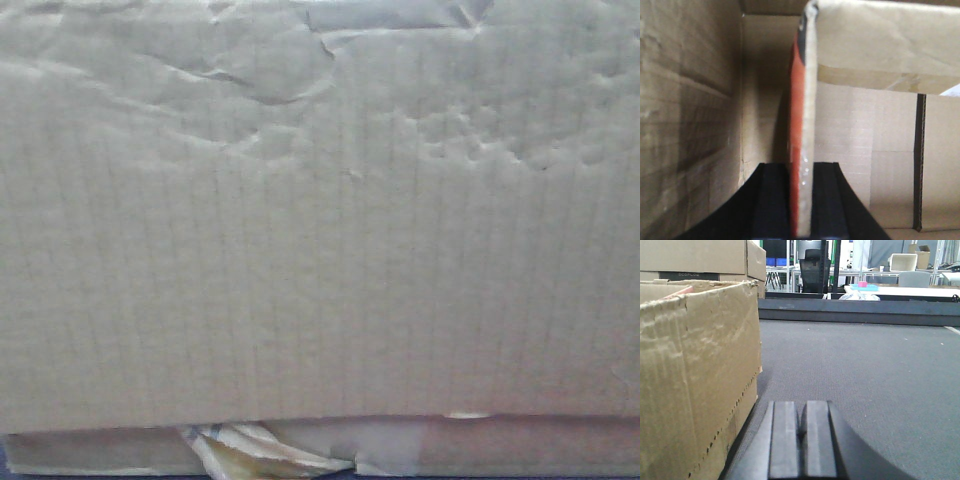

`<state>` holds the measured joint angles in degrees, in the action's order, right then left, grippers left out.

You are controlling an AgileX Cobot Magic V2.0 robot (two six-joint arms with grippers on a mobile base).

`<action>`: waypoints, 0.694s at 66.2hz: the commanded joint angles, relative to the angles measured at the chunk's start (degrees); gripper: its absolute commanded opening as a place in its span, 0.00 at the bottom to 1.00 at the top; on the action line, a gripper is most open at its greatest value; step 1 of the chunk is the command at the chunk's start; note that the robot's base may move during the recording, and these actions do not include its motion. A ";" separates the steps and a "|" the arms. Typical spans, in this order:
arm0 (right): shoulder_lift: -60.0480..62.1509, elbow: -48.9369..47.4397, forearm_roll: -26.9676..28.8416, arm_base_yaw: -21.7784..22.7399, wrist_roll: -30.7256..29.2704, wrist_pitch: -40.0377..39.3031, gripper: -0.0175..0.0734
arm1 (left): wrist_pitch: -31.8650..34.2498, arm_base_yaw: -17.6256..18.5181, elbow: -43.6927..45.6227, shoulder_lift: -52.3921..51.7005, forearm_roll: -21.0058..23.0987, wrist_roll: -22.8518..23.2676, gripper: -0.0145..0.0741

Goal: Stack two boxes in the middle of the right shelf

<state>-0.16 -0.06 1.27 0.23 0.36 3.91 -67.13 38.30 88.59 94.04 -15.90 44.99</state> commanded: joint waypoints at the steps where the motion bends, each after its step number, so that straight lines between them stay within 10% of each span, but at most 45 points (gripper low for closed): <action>1: 0.16 0.06 0.06 0.23 -0.36 -0.98 0.01 | 0.99 0.40 0.17 -0.40 0.33 0.68 0.04; 31: 0.16 0.06 0.06 0.23 -0.36 -0.98 0.01 | 0.75 0.40 0.17 -0.15 0.94 0.68 0.05; 46: 0.16 0.06 0.06 0.23 -0.36 -0.98 0.01 | 0.75 0.40 0.17 -0.15 1.17 0.68 0.40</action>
<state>-0.16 -0.06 1.27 0.23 0.36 3.91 -66.86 38.30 88.59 94.04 -15.05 44.99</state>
